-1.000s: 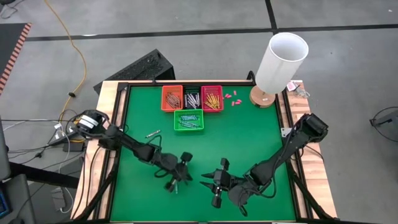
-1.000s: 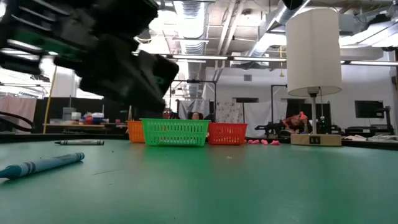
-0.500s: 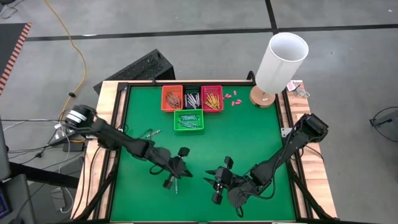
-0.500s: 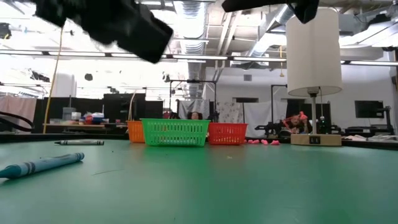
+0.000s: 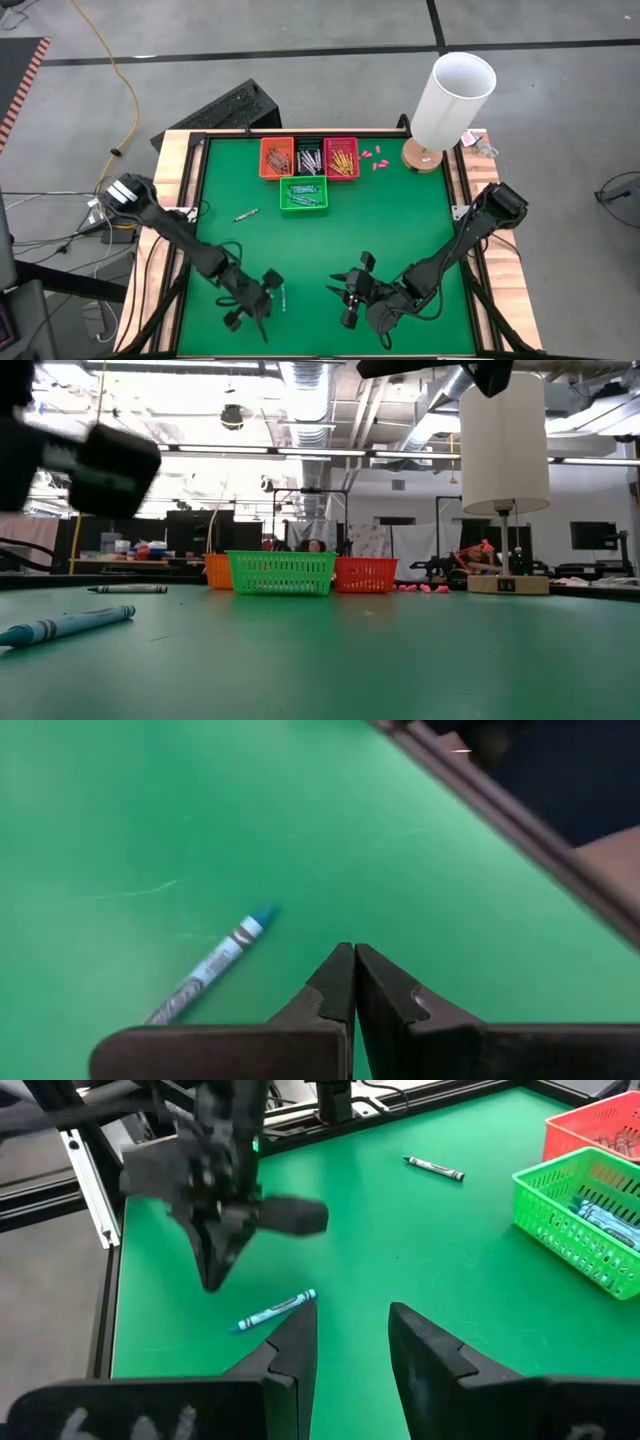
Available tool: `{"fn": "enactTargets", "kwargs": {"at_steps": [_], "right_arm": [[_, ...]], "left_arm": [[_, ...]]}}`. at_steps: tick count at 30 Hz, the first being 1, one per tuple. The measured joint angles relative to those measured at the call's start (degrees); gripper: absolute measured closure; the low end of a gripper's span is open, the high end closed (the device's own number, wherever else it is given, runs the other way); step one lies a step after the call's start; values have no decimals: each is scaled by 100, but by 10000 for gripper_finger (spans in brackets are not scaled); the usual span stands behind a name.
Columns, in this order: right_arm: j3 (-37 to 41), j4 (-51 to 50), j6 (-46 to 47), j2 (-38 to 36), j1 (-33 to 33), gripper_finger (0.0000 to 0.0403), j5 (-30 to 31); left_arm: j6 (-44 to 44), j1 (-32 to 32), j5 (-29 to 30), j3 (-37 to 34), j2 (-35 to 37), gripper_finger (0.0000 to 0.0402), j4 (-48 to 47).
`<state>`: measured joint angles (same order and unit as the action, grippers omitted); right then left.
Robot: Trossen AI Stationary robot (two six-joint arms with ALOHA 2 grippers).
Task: Sort crayons
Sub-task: Put a blue crayon in the green basket
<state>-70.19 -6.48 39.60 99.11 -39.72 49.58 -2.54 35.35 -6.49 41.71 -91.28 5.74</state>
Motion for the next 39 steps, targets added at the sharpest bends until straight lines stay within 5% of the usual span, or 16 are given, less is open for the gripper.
{"fn": "enactTargets", "kwargs": {"at_steps": [12,24,32,39], "right_arm": [[0,9,27,0,0,280,-2],[0,7,93,0,0,280,0],[0,-455,758,59,55,280,-20],[4,-434,866,186,115,280,-15]], "left_arm": [[-761,-641,-452,-3,-641,401,942],[-691,-1384,561,-2,-444,401,1423],[-252,-819,27,7,736,402,-194],[-463,-155,551,0,268,401,-475]]}}
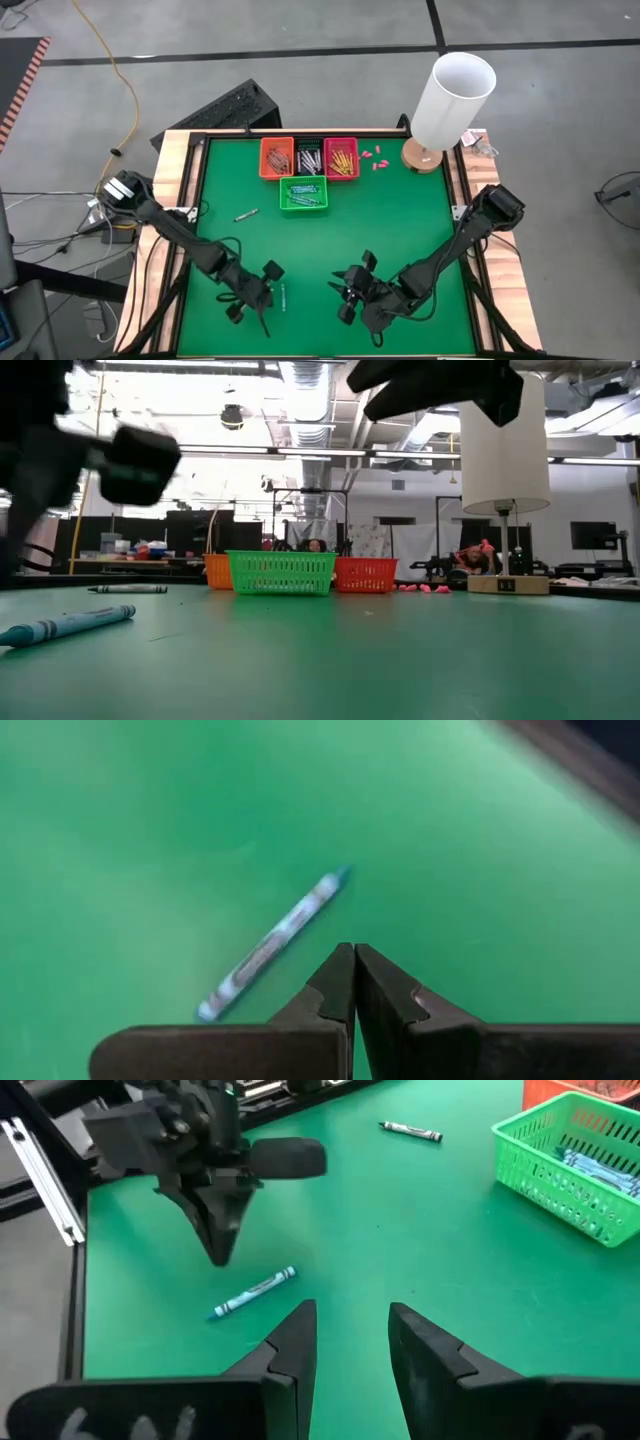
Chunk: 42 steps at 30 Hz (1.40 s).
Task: Sort crayons
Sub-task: Put a blue crayon in the green basket
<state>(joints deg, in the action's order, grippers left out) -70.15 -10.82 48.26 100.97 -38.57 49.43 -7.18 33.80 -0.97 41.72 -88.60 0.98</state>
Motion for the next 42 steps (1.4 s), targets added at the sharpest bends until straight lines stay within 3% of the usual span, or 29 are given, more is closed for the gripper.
{"fn": "enactTargets", "kwargs": {"at_steps": [4,14,18,23,28,36,42], "right_arm": [[-2,4,-4,35,14,280,-21],[-2,56,16,33,9,280,-112],[-2,61,21,33,9,280,-112],[-2,58,38,33,11,280,-110],[-2,54,112,33,53,280,-110],[-4,10,141,33,36,280,205],[-8,-270,430,35,99,280,369]], "left_arm": [[-13,-98,114,6,-382,401,414],[-291,-634,-926,15,-1079,402,1096],[-482,-814,-1091,14,-1153,402,1361],[-571,-975,-857,13,-1119,401,1780],[-528,-1154,-242,13,-1113,401,2245],[-156,-1208,-306,7,-883,401,2071],[207,-1165,-279,9,-142,401,1857]]}}
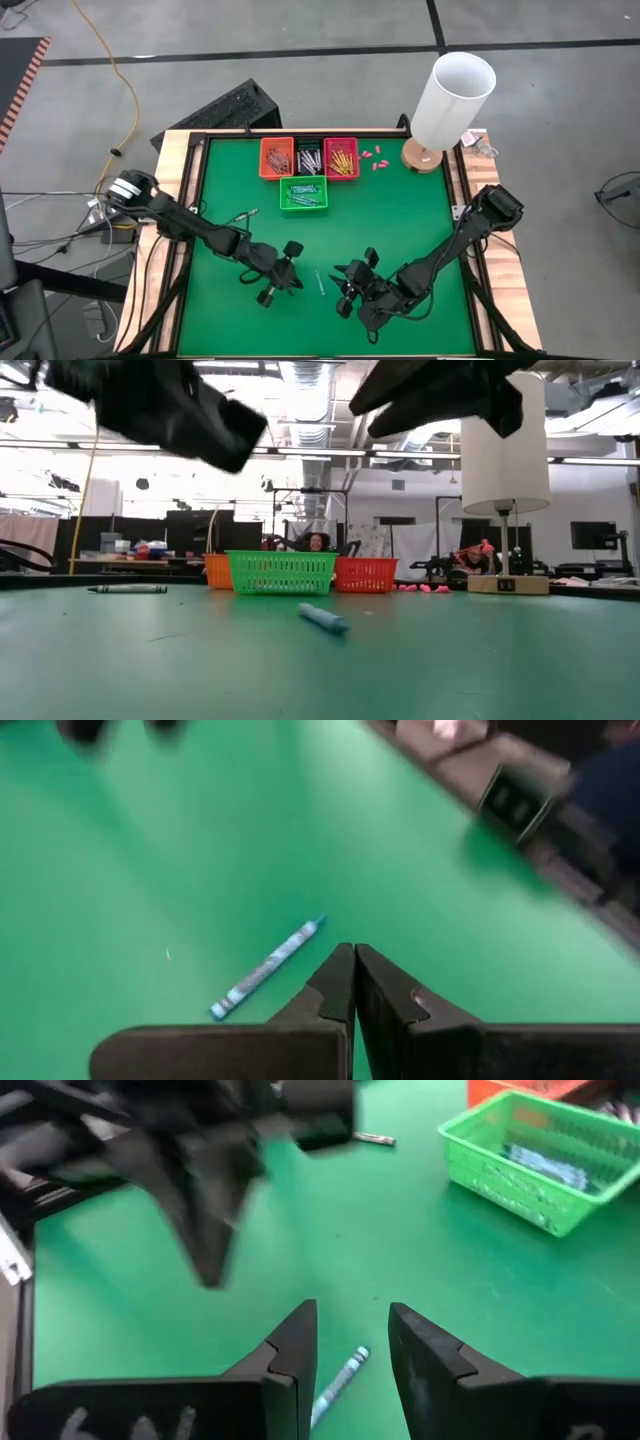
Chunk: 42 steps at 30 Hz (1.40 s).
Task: Sort crayons
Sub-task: Put a blue crayon in the green basket
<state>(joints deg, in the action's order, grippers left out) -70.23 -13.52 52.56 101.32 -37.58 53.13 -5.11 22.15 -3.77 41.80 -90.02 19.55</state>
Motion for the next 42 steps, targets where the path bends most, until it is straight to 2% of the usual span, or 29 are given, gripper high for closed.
{"fn": "enactTargets", "kwargs": {"at_steps": [3,9,16,19,28,36,42], "right_arm": [[-1,-197,490,34,100,280,-14],[6,-660,1836,408,423,280,-382],[11,-1212,2985,882,768,280,-1408],[12,-1348,3108,966,856,280,-1738],[10,-1630,3206,939,844,280,-2029],[1,-2124,3475,951,805,283,-2251],[-7,-2589,3709,944,787,318,-2440]], "left_arm": [[244,46,52,0,528,401,-199],[432,385,654,0,1612,401,-491],[494,914,723,4,2435,401,-686],[494,1071,719,4,2584,401,-747],[632,1261,1010,4,2634,401,-1026],[810,1262,1027,4,2632,401,-1128],[894,1264,1027,4,2632,401,-1119]]}}
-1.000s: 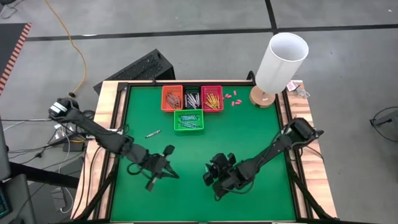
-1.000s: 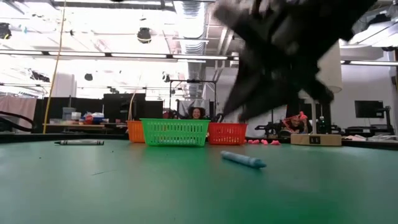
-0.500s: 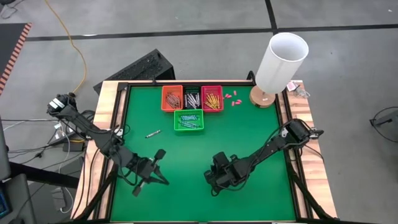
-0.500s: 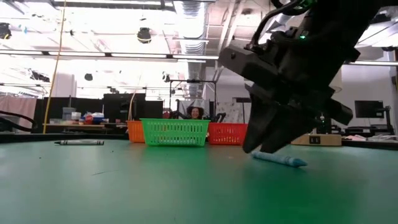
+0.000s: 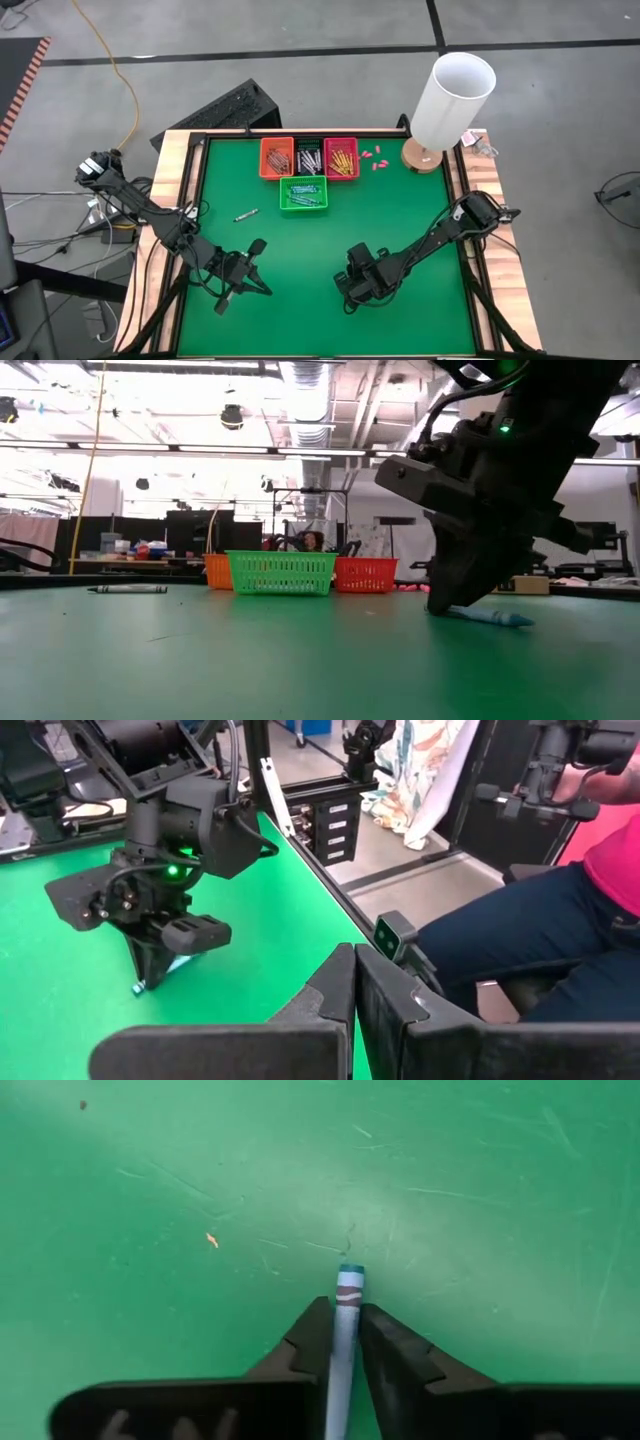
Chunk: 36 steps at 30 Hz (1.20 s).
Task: Sort crayons
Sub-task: Put a blue crayon in the green basket
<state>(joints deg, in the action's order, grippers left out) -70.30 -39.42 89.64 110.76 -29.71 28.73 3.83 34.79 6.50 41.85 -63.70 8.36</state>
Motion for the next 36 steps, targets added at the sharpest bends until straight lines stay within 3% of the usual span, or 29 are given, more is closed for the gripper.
{"fn": "enactTargets", "kwargs": {"at_steps": [8,18,23,30,36], "right_arm": [[-4,-70,-20,-7,-20,395,-57],[-368,-132,-601,39,113,401,201],[-919,-128,-1596,27,439,402,730],[-1686,-22,-3473,28,1150,402,1452],[-2024,1346,-5920,24,1892,403,1484]], "left_arm": [[220,2,37,0,28,401,5],[743,2,106,0,425,402,-4],[745,2,437,0,805,401,-431],[971,-2,1421,0,1252,401,-1573],[1269,-1,2000,0,1442,401,-2425]]}}
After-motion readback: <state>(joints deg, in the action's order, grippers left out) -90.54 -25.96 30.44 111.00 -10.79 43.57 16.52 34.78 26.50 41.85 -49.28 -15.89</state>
